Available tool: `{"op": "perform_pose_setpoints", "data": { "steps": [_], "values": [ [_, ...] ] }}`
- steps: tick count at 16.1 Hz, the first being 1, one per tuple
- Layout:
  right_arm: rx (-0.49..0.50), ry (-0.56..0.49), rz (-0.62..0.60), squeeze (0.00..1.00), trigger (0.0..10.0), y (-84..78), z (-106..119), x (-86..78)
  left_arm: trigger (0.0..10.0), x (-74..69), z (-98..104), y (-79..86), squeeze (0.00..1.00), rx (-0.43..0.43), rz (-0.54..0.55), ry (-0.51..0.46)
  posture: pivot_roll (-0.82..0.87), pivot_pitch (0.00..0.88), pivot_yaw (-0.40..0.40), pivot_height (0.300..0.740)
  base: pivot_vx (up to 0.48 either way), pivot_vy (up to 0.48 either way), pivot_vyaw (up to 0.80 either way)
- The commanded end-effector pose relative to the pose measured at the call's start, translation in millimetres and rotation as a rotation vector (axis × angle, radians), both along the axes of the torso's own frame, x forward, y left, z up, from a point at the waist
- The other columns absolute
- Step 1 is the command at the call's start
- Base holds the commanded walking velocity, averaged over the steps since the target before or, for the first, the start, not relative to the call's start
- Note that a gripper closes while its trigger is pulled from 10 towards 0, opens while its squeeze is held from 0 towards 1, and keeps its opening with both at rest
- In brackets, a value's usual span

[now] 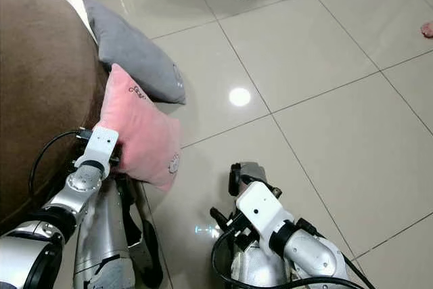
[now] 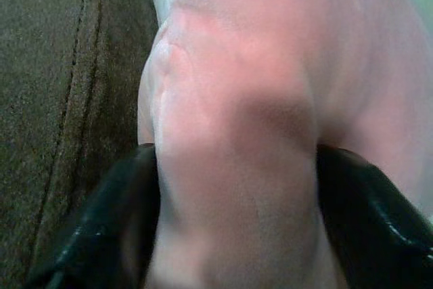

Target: Move the pillow to the sofa from floor

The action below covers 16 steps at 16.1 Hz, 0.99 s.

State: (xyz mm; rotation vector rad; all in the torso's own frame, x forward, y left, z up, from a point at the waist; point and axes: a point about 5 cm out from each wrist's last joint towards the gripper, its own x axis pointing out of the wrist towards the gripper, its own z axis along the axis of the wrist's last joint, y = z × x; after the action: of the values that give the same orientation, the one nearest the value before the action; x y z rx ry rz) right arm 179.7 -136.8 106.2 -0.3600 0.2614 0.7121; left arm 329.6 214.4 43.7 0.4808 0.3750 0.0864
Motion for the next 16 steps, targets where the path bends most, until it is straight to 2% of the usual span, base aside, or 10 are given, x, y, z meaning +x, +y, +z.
{"op": "perform_pose_setpoints", "data": {
  "steps": [1,5,9,12,13,16],
  "values": [
    [0.005,0.017,0.01,0.0,10.0,0.4,-1,-4.6,0.0,-5.8,-6,6.9,0.0,0.005,0.026,0.026,-0.17,0.32,0.016,0.495,0.0,0.0,0.0],
    [0.006,0.017,0.005,0.0,10.0,2.4,-3,-3.2,0.0,0.2,3,9.6,0.0,-0.001,0.021,-0.01,-0.16,0.311,0.022,0.495,0.0,0.0,0.0],
    [0.01,0.029,0.006,0.0,10.0,3.9,-9,-7.0,0.0,2.4,3,3.6,0.0,-0.029,-0.008,-0.004,-0.16,0.297,0.029,0.495,0.0,0.0,0.0],
    [0.009,0.033,0.002,0.0,10.0,3.8,-12,-4.0,0.0,4.4,4,-3.3,0.0,-0.047,-0.048,-0.004,-0.15,0.3,0.034,0.495,0.0,0.0,0.0],
    [0.012,0.032,-0.001,0.0,10.0,5.0,-14,-2.2,0.0,5.0,4,-6.8,0.0,-0.055,-0.075,-0.003,-0.14,0.275,0.04,0.495,0.0,0.0,0.0],
    [0.022,0.022,0.002,0.0,10.0,10.9,-18,3.1,0.0,7.6,7,-10.6,0.0,-0.034,-0.118,-0.002,-0.12,0.271,0.056,0.495,0.0,0.0,0.0]
  ]
}}
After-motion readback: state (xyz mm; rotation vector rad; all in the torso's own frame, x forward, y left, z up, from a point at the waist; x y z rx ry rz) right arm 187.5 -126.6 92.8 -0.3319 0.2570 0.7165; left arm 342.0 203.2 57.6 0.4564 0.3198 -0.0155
